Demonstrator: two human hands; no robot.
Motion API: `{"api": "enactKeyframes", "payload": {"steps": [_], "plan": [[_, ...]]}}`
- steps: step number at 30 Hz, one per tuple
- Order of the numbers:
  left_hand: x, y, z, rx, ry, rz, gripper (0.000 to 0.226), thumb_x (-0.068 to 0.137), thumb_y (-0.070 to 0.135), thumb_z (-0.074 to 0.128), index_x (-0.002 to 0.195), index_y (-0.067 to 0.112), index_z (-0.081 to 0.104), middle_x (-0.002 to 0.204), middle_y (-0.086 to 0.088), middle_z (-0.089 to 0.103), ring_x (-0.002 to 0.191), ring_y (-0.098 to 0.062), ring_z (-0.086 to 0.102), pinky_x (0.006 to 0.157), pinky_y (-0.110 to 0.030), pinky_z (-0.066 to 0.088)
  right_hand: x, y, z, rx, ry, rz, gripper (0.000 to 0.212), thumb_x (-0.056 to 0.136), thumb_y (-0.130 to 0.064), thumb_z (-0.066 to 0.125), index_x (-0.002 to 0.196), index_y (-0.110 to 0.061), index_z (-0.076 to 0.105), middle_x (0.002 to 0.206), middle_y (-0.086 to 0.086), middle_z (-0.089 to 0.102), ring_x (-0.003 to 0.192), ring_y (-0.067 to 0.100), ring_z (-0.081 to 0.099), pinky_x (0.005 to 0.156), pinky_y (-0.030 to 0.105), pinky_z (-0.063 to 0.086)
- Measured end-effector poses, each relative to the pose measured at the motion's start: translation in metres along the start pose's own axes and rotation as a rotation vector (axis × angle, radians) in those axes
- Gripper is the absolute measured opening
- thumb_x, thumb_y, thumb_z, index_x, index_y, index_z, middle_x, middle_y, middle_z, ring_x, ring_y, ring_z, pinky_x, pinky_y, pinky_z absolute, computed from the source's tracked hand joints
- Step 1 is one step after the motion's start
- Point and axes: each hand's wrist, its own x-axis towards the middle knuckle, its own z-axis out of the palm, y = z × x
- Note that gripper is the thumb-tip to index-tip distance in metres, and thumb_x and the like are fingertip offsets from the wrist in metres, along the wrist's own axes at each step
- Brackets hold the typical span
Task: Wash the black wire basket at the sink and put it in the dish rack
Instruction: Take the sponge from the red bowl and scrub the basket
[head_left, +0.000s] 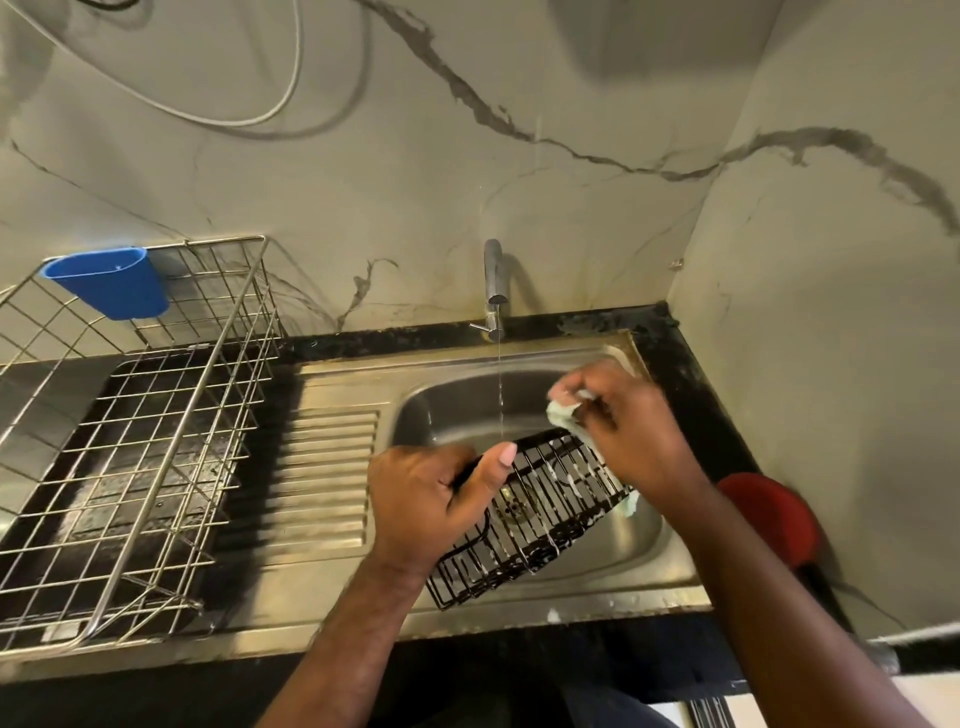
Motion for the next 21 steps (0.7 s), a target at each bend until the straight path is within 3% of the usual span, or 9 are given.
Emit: {"api": "enactKeyframes", "payload": {"steps": [2, 4, 6, 9, 13, 15, 17, 19, 21], "plan": [[0.001, 0.002, 0.002, 0.013, 0.002, -0.006, 0.052, 0.099, 0.057, 0.048, 0.052, 0.035, 0.041, 0.043, 0.021, 0.029, 0.042, 0.017, 0.024, 0.046, -0.011, 0.019, -0.006, -0.015, 0.003, 0.035, -0.111, -0.187, 0.036, 0.088, 0.006, 0.058, 0.100, -0.026, 0.066, 0.104, -0.018, 0.063, 0.104, 0.003, 0.061, 0.088, 0.015, 0.049], [0.003, 0.004, 0.001, -0.010, 0.008, 0.007, 0.048, 0.099, 0.056, 0.049, 0.055, 0.038, 0.040, 0.044, 0.023, 0.027, 0.043, 0.019, 0.024, 0.046, -0.010, 0.019, -0.010, -0.016, 0.001, 0.056, -0.155, -0.233, 0.037, 0.087, 0.009, 0.056, 0.100, -0.024, 0.066, 0.103, -0.018, 0.061, 0.106, 0.004, 0.060, 0.087, 0.012, 0.046], [0.004, 0.007, -0.002, -0.049, 0.017, 0.007, 0.044, 0.099, 0.053, 0.050, 0.059, 0.040, 0.038, 0.046, 0.028, 0.021, 0.039, 0.018, 0.028, 0.050, -0.003, 0.019, -0.010, -0.003, -0.003, -0.012, -0.168, -0.179, 0.038, 0.089, 0.008, 0.054, 0.101, -0.027, 0.065, 0.103, -0.019, 0.060, 0.105, 0.000, 0.059, 0.087, 0.013, 0.047], [0.004, 0.009, -0.003, -0.115, 0.040, -0.068, 0.053, 0.096, 0.047, 0.058, 0.051, 0.043, 0.030, 0.040, 0.028, 0.022, 0.036, 0.012, 0.035, 0.048, -0.004, 0.020, -0.007, 0.029, -0.009, -0.163, -0.132, -0.072, 0.033, 0.092, 0.003, 0.056, 0.102, -0.026, 0.066, 0.104, -0.016, 0.062, 0.101, 0.000, 0.060, 0.089, 0.025, 0.053], [0.005, 0.012, -0.002, -0.301, 0.006, -0.277, 0.060, 0.088, 0.041, 0.069, 0.040, 0.034, 0.034, 0.035, 0.017, 0.032, 0.031, 0.000, 0.030, 0.044, -0.012, 0.023, -0.008, 0.045, -0.008, 0.032, -0.131, 0.029, 0.020, 0.099, -0.011, 0.053, 0.106, -0.021, 0.069, 0.106, -0.013, 0.065, 0.102, -0.001, 0.060, 0.091, 0.024, 0.051], [0.007, 0.012, -0.004, -0.381, -0.017, -0.309, 0.060, 0.089, 0.040, 0.069, 0.040, 0.031, 0.035, 0.036, 0.018, 0.030, 0.033, 0.001, 0.027, 0.046, -0.014, 0.024, -0.009, 0.043, -0.005, 0.106, -0.198, 0.038, 0.021, 0.102, -0.024, 0.049, 0.107, -0.021, 0.069, 0.105, -0.009, 0.066, 0.099, 0.000, 0.061, 0.086, 0.018, 0.050], [0.010, 0.009, -0.007, -0.439, -0.015, -0.339, 0.060, 0.089, 0.038, 0.069, 0.041, 0.029, 0.035, 0.037, 0.018, 0.029, 0.035, 0.001, 0.026, 0.047, -0.014, 0.024, -0.008, 0.040, -0.004, 0.170, -0.268, 0.000, 0.027, 0.102, -0.038, 0.047, 0.094, -0.021, 0.068, 0.090, -0.005, 0.062, 0.083, 0.005, 0.059, 0.076, 0.022, 0.049], [0.012, 0.003, -0.008, -0.475, -0.002, -0.375, 0.059, 0.089, 0.038, 0.068, 0.042, 0.025, 0.036, 0.039, 0.015, 0.031, 0.034, -0.007, 0.026, 0.047, -0.016, 0.023, -0.006, 0.039, -0.004, 0.198, -0.301, -0.052, 0.026, 0.100, -0.043, 0.050, 0.080, -0.032, 0.062, 0.080, -0.008, 0.054, 0.075, 0.007, 0.054, 0.071, 0.023, 0.046], [0.010, -0.003, -0.006, -0.509, -0.029, -0.438, 0.057, 0.090, 0.038, 0.066, 0.044, 0.011, 0.046, 0.038, -0.002, 0.041, 0.034, -0.021, 0.034, 0.045, -0.021, 0.030, -0.006, 0.038, -0.003, 0.202, -0.319, -0.035, 0.022, 0.097, -0.042, 0.055, 0.078, -0.034, 0.061, 0.077, -0.012, 0.054, 0.072, 0.004, 0.053, 0.068, 0.018, 0.044]]}}
